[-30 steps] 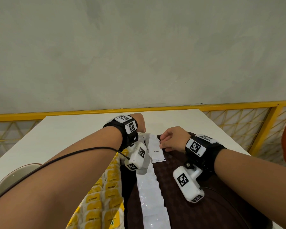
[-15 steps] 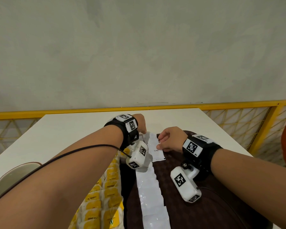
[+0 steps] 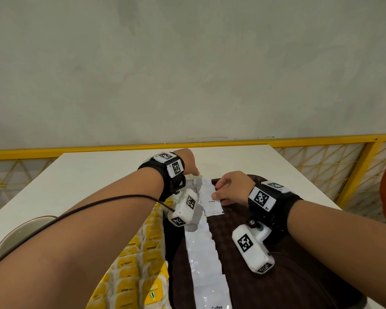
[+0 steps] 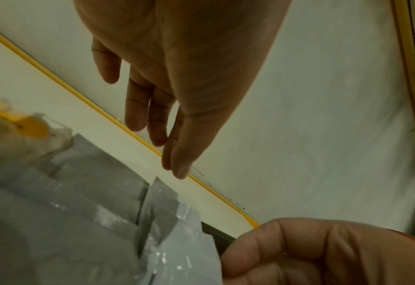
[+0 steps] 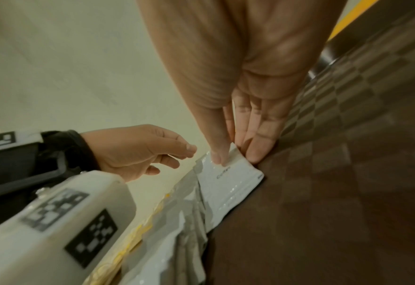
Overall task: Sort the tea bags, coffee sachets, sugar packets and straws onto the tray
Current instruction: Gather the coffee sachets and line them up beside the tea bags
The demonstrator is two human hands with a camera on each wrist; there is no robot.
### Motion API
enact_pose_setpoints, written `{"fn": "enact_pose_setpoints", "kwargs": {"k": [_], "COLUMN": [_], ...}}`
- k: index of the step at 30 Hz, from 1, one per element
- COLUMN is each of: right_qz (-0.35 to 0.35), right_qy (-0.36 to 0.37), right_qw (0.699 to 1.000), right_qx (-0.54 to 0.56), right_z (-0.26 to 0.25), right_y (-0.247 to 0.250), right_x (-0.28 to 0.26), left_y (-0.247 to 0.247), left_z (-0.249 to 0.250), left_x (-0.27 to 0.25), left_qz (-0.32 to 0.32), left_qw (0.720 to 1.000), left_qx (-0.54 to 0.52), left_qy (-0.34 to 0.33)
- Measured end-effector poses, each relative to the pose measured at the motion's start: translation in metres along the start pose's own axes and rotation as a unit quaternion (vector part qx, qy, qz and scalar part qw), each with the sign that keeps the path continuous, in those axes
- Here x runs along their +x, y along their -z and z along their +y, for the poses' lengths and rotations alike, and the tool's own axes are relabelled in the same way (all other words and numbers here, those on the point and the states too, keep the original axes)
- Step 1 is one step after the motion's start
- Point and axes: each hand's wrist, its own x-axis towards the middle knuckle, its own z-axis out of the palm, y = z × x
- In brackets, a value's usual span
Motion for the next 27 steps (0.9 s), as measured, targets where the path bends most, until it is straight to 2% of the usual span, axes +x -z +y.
{"fn": "enact_pose_setpoints", "kwargs": {"k": [13,27], "right_qz": [-0.003,0.007], "right_qy": [0.011,0.027], "right_qw": [1.000,0.999], "right_qx": [-0.013,-0.033], "right_z": [-0.004,-0.002], "right_y": [-0.003,-0.003], "right_x": [0.000,0.000], "left_y": [-0.004,-0.011], "left_z": [0.001,0.003], "left_x": [-0.002,0.003], "left_qz": [-0.043,-0.016], "left_qw": [0.999,0.998], "left_qx": [0.008,0.065], "left_qy": [-0.020,-0.008]}}
